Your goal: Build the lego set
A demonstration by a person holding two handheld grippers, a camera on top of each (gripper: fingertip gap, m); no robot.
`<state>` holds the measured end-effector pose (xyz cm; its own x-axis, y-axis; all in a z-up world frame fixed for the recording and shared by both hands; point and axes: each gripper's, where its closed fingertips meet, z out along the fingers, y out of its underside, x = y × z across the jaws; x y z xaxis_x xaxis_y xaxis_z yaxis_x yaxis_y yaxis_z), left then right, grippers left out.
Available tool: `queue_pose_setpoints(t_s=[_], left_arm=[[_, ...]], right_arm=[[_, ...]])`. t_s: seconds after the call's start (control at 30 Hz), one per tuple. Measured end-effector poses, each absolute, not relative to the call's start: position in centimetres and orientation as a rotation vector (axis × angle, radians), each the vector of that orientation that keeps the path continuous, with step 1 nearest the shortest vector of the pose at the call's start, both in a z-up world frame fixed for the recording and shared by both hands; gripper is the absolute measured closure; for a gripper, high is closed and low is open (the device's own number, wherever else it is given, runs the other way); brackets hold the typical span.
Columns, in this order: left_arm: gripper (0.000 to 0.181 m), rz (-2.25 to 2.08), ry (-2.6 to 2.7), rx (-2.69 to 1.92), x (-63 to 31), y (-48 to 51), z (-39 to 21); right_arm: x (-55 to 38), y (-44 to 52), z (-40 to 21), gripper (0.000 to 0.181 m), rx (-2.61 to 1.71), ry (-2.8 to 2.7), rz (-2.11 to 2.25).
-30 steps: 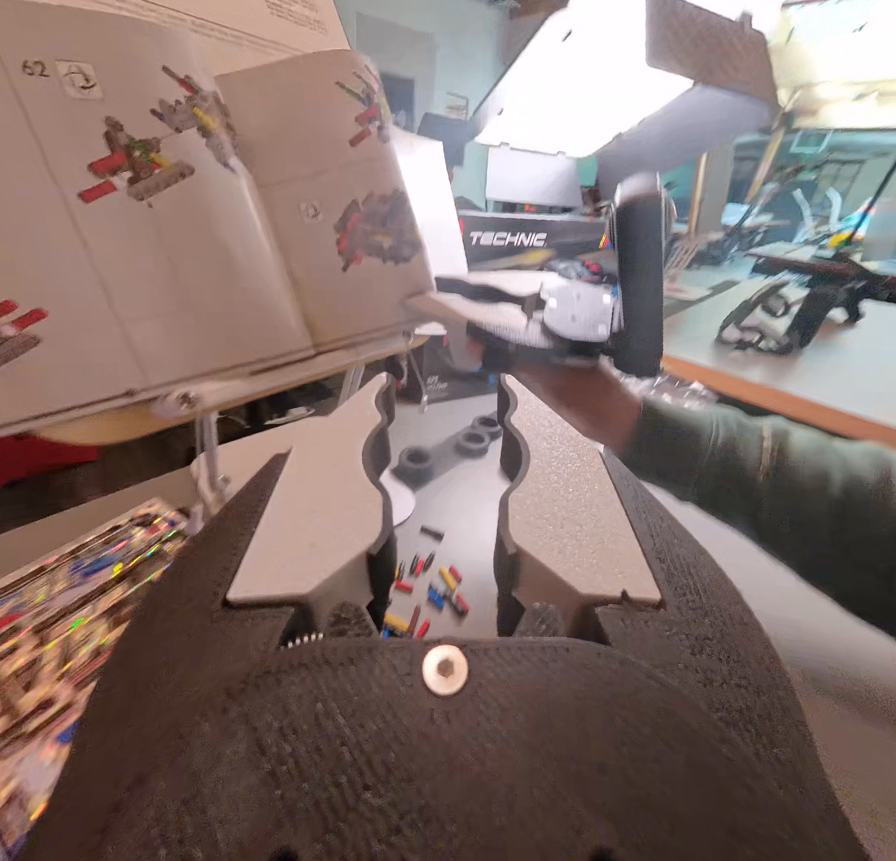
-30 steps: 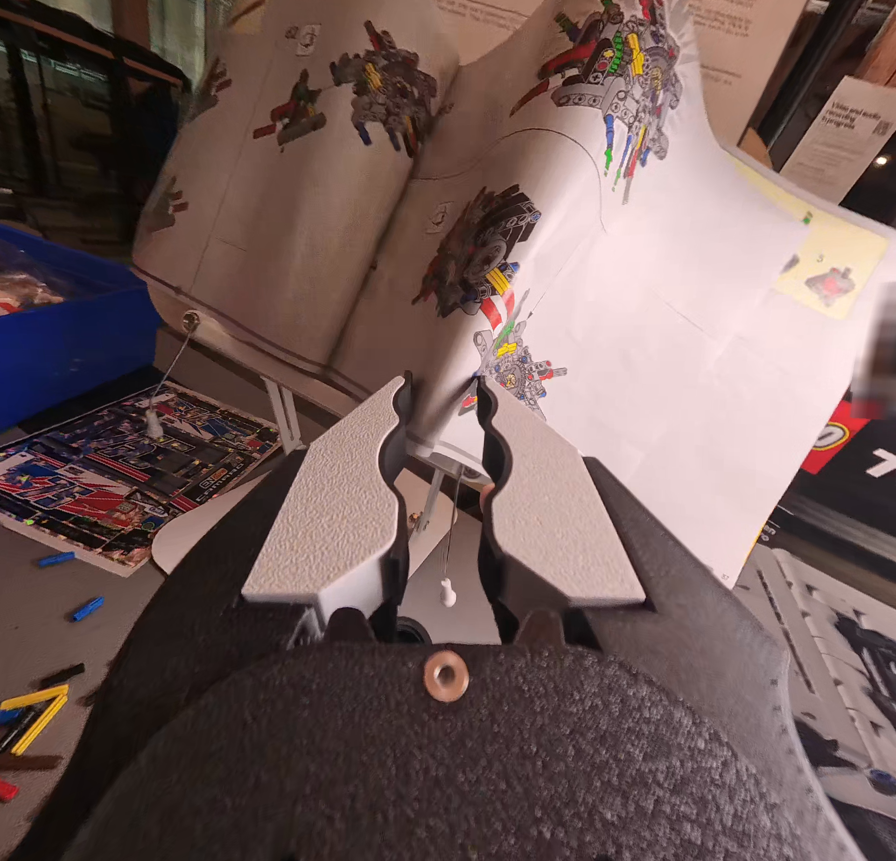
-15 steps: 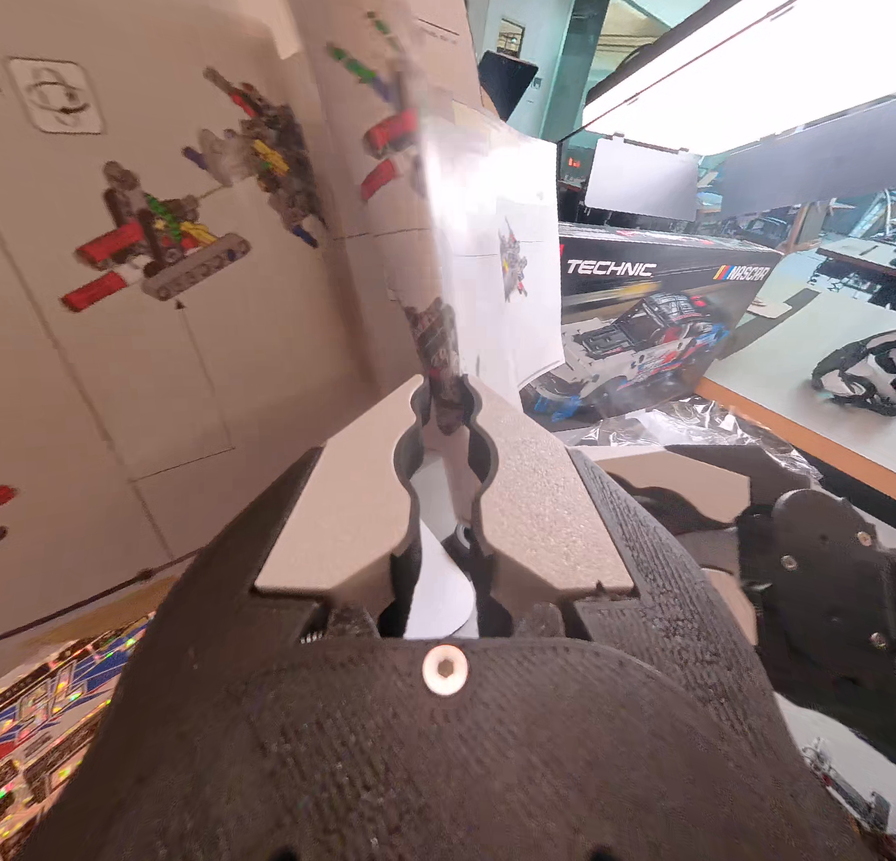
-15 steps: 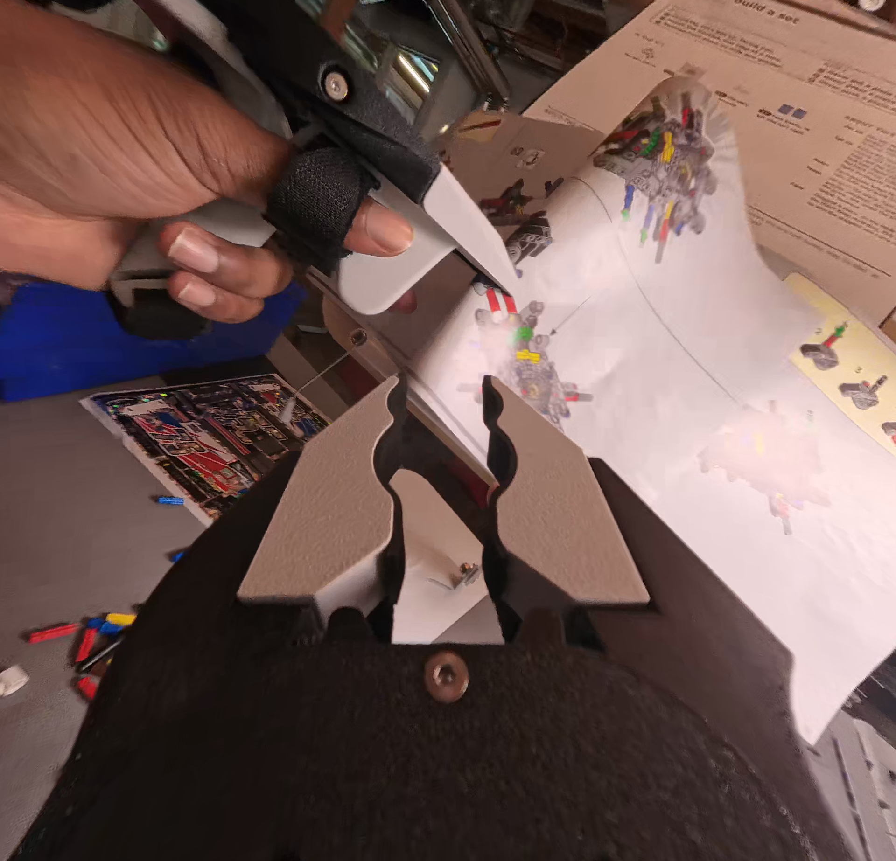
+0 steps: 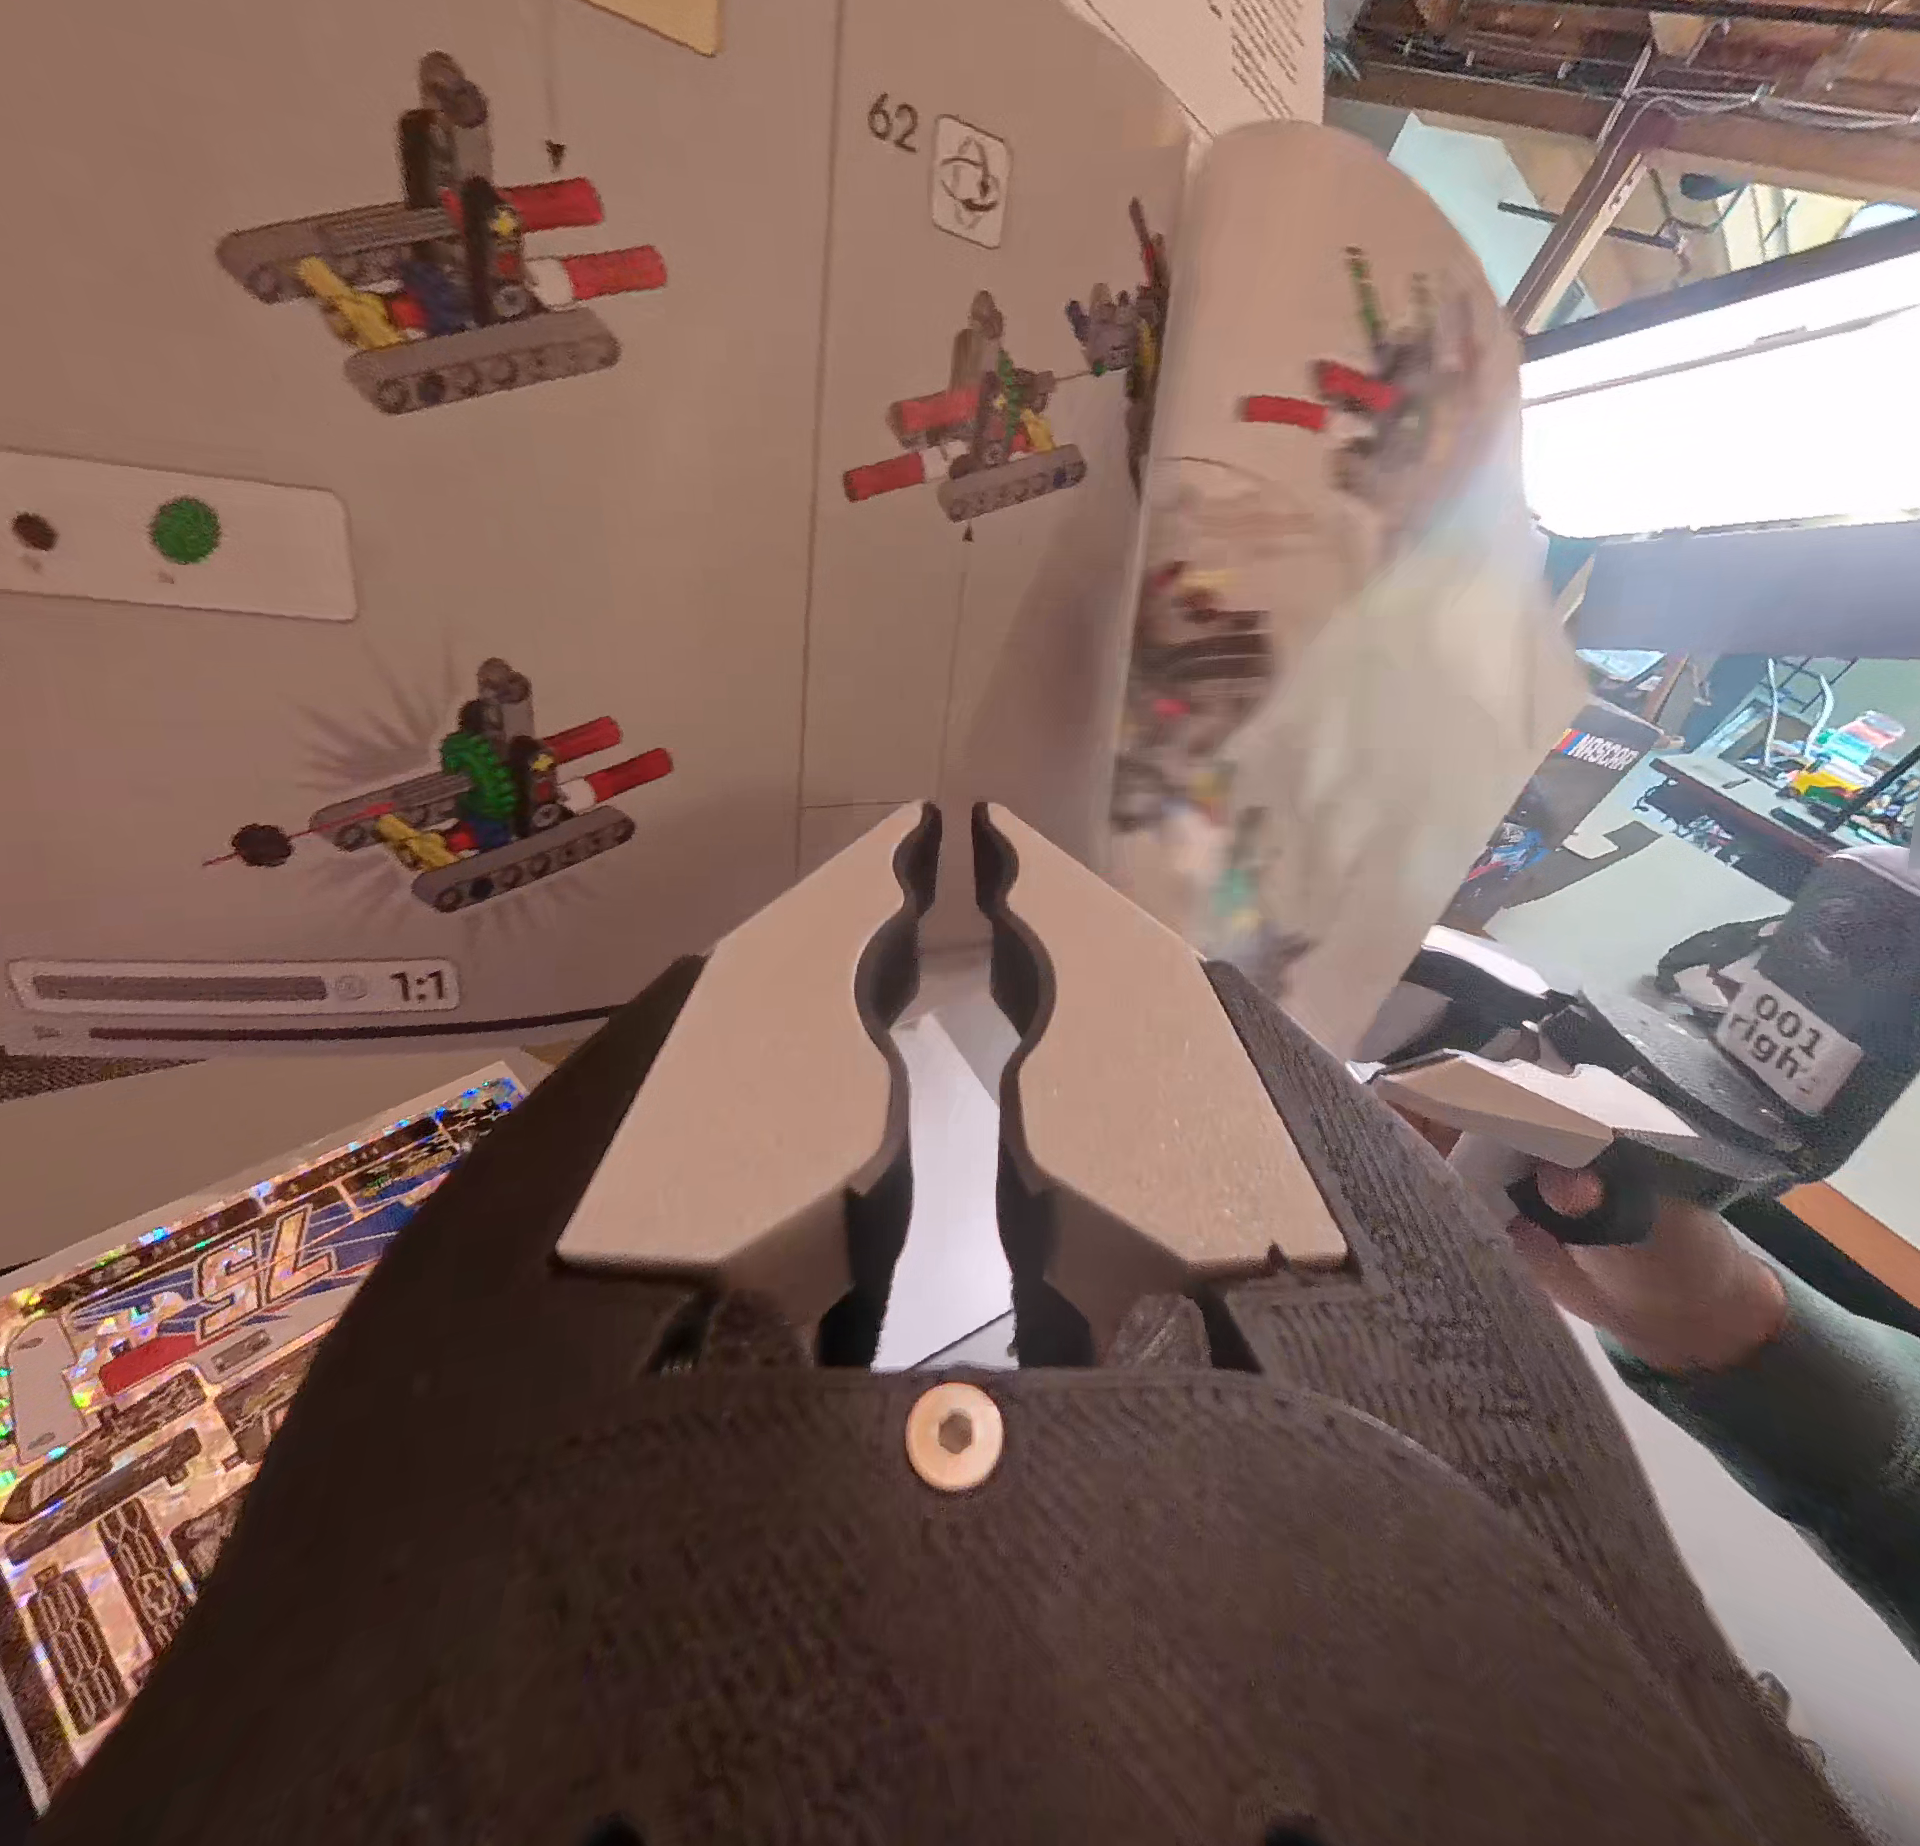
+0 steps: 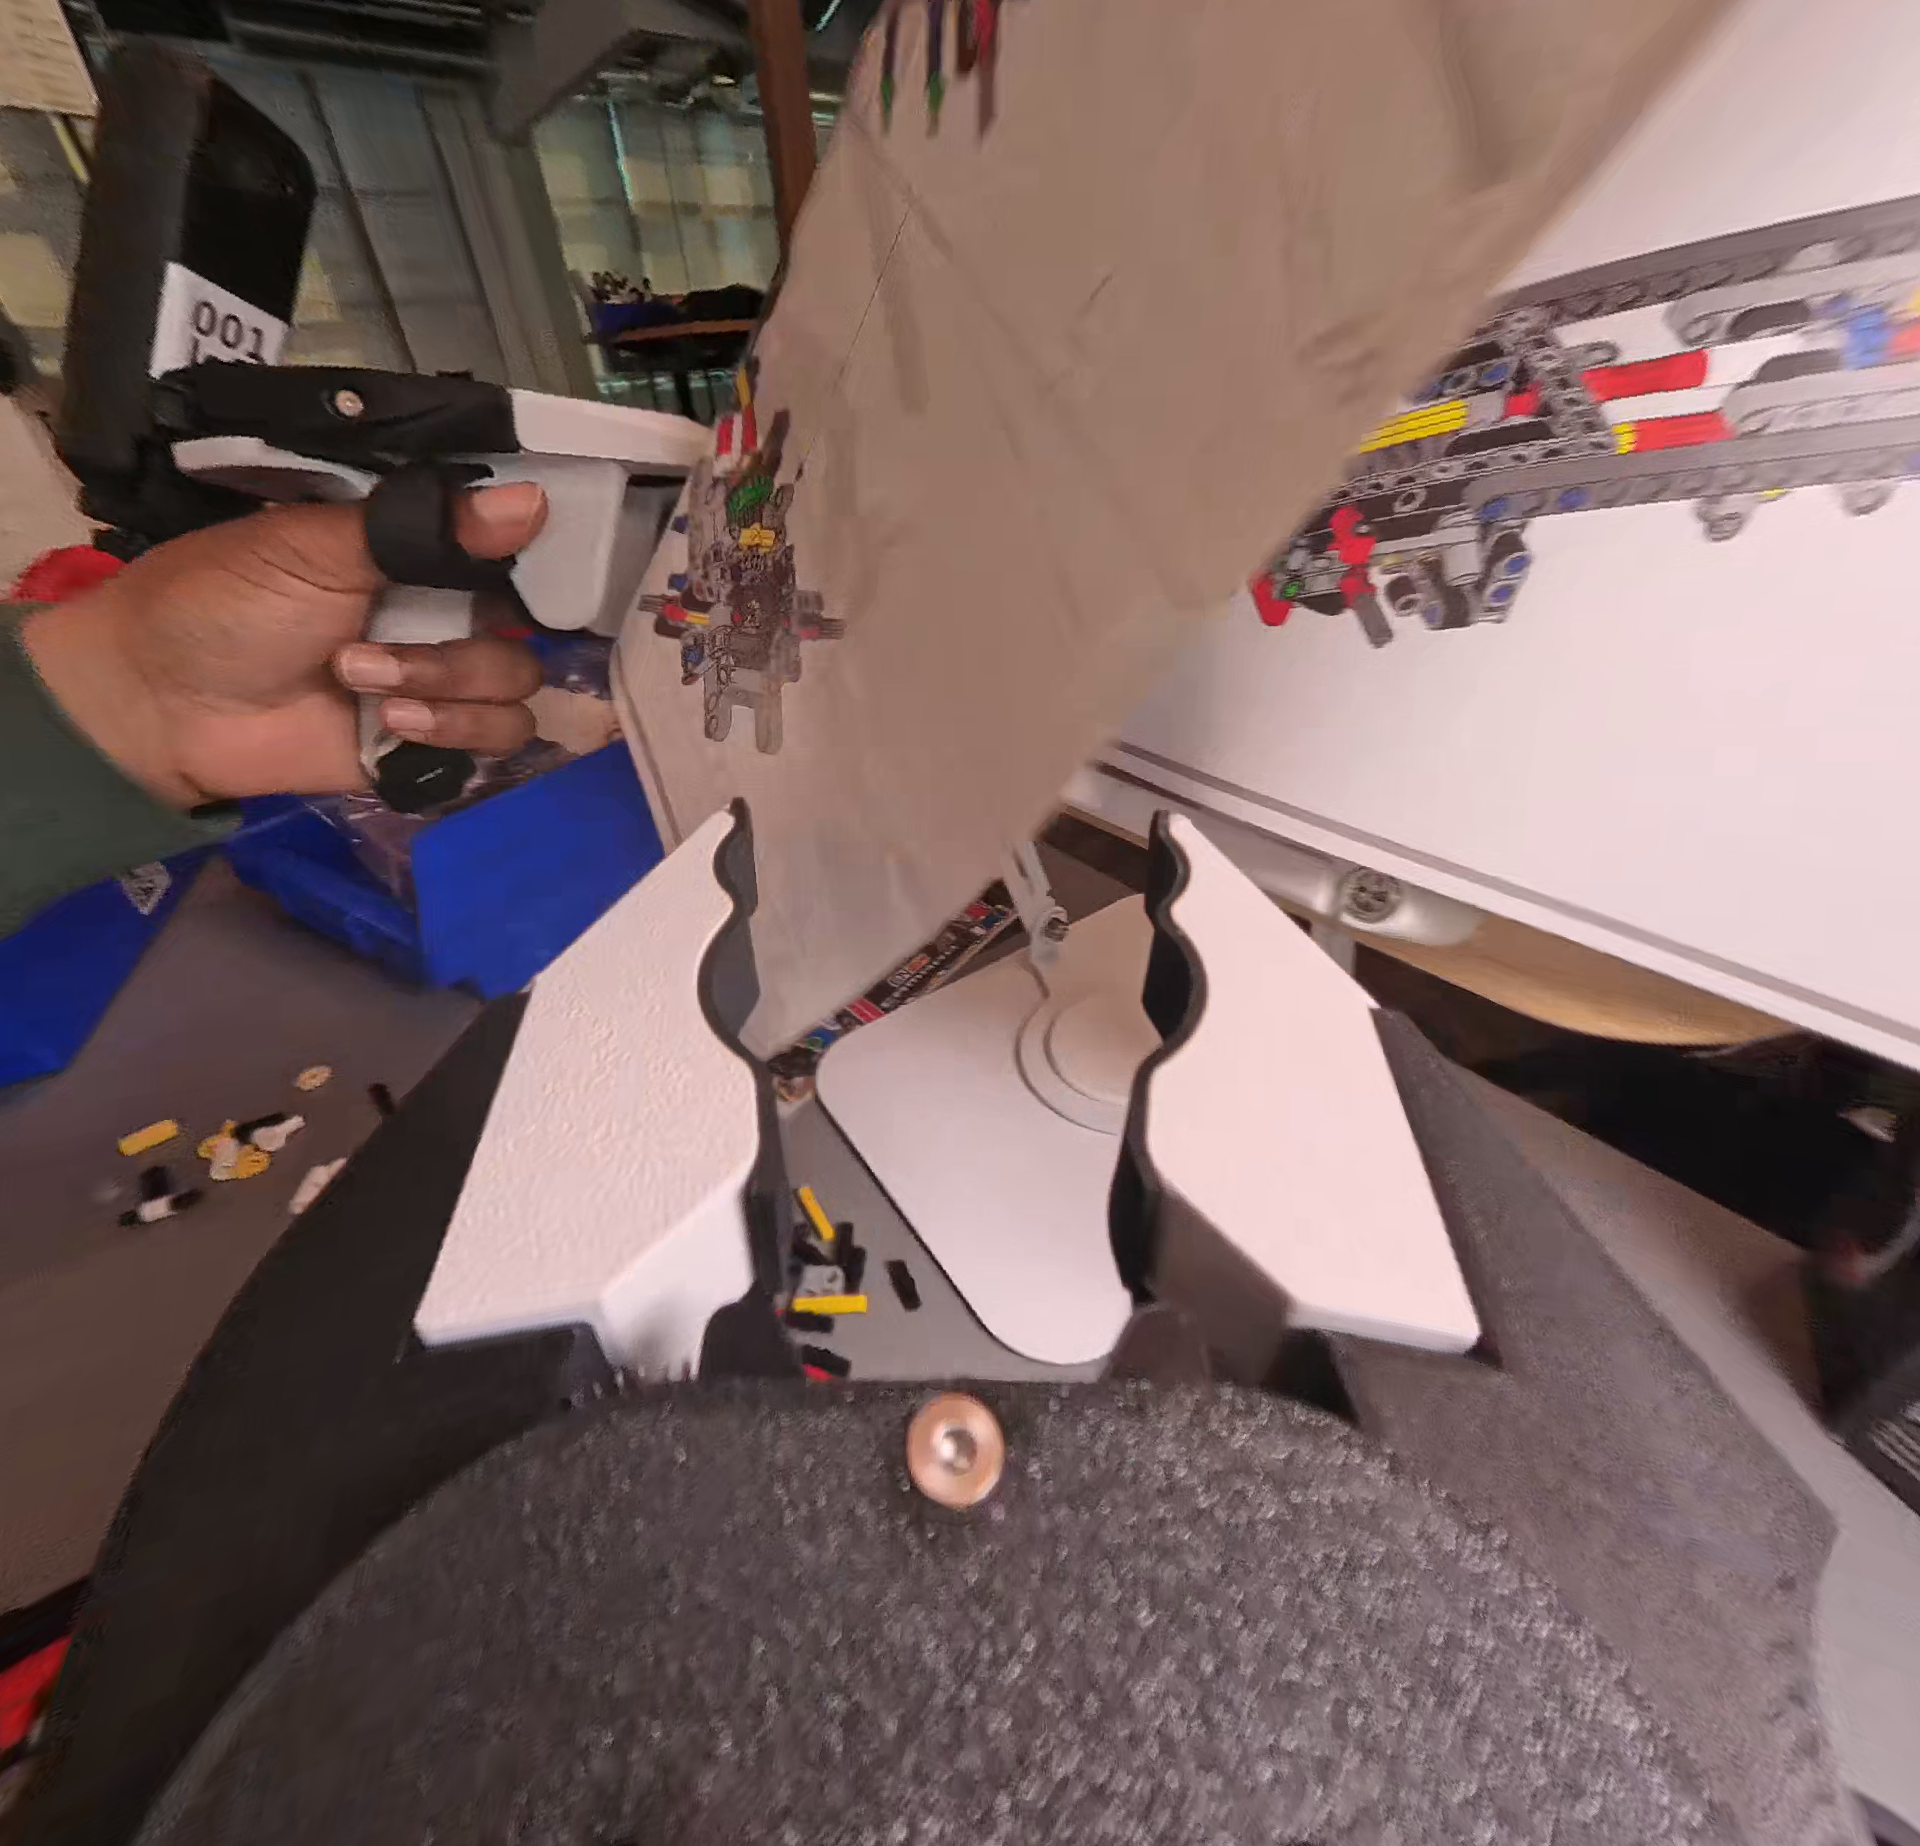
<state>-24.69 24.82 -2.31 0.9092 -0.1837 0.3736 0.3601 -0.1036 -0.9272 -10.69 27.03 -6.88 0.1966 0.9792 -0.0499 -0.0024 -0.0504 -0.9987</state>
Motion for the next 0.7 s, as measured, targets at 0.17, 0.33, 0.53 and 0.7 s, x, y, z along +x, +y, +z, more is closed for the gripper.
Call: queue_pose_setpoints(t_s=[0.17,0.33,0.53,0.7], left_arm=[[0.168,-0.471,-0.167,-1.641,-26.3,23.9,-3.2],[0.142,-0.458,-0.031,-1.534,-23.7,21.1,0.5],[0.126,-0.491,0.133,-1.429,-19.4,17.3,4.7],[0.124,-0.378,0.224,-1.505,-18.3,16.7,3.4]], right_arm=[[-13.2,24.5,-4.9,0.163,-1.218,-1.068,1.101],[-16.5,21.2,-3.5,0.175,-1.061,-1.183,0.885],[-20.9,19.5,-3.6,0.169,-0.985,-1.249,0.694],[-23.4,18.1,-3.5,0.151,-0.950,-1.284,0.682]])
